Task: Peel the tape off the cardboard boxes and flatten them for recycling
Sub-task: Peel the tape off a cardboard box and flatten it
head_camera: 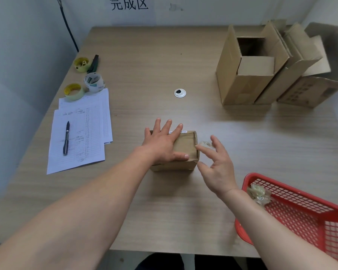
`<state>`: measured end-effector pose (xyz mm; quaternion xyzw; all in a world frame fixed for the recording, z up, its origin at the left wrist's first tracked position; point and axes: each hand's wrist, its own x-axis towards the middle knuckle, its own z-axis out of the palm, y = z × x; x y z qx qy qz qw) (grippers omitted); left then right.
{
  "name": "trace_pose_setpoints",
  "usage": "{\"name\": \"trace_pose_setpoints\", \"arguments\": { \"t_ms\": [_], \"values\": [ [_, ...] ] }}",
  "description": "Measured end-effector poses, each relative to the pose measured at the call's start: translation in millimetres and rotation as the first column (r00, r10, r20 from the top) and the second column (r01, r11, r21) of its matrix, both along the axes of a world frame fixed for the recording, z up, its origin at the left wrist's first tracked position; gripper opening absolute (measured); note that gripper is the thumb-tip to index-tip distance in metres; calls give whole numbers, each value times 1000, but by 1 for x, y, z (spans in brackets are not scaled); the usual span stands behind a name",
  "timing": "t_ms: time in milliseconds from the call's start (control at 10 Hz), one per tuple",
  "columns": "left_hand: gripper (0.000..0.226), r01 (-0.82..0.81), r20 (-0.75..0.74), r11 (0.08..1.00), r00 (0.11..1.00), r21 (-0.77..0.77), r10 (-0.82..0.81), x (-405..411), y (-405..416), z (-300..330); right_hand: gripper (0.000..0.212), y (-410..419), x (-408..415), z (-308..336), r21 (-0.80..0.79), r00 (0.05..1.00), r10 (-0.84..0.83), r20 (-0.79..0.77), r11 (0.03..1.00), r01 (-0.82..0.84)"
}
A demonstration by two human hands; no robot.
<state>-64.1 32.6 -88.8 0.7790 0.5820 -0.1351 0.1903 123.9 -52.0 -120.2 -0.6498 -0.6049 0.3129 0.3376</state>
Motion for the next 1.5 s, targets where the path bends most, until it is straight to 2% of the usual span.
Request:
{"name": "trace_pose_setpoints", "arguments": {
  "t_ms": [100, 200, 300, 400, 500, 600, 700, 800, 900, 1100, 1200, 1300, 1400, 1500],
  "values": [
    [109, 6, -4, 1000, 1000, -6, -6, 0, 0, 0, 39, 6, 2, 0, -9, 983, 126, 133, 992, -126],
    [109, 11, -11, 1000, 1000, -6, -11, 0, -1, -1, 31, 8, 2, -1, -1, 962, 202, 182, 979, -206],
    [108, 10, -7, 1000, 1000, -4, -10, -1, -1, 0, 25, 6, 2, 1, 31, 986, 136, 94, 990, -140],
    [108, 7, -5, 1000, 1000, -8, -7, -2, -3, 0, 45, 3, -3, 3, -130, 975, -34, -219, 992, 5],
    [108, 10, 1, 1000, 1000, -8, -10, -3, -5, -1, 40, 5, -5, 4, -410, 634, -437, -637, 890, 202],
    [107, 7, 3, 1000, 1000, -12, -7, -6, -5, -2, 23, 12, 3, 7, -550, 261, -607, -750, 793, 262],
    [107, 12, 6, 1000, 1000, -4, -12, -5, -5, -2, 15, 11, 4, 15, -428, 561, -498, -661, 865, 262],
    [107, 13, 5, 1000, 1000, -6, -13, -5, -5, -2, 27, 2, -2, 12, -282, 900, -301, -316, 935, 214],
    [107, 12, 3, 1000, 1000, -5, -12, -4, -4, -2, 26, -4, -5, 1, -252, 949, -249, -193, 948, 197],
    [108, 8, 16, 1000, 1000, -14, -8, -6, -4, -3, 26, 9, 13, 4, -351, 945, -48, -323, 934, -73],
    [108, 10, 20, 1000, 1000, -7, -10, -8, -5, -3, 20, 23, 25, 12, -444, 873, -74, -483, 880, -170],
    [107, 6, 47, 1000, 999, -3, -6, -11, -9, -6, 20, 37, 26, 19, -509, 772, -247, -586, 853, -114],
    [106, -5, 67, 1000, 998, 9, 4, -13, -12, -8, 18, 44, 15, 17, -580, 709, -427, -561, 814, 31],
    [112, -31, 114, 999, 993, 14, 29, -16, -18, -8, 16, 42, -5, 13, -667, 589, -611, -529, 729, 157]
  ]
}}
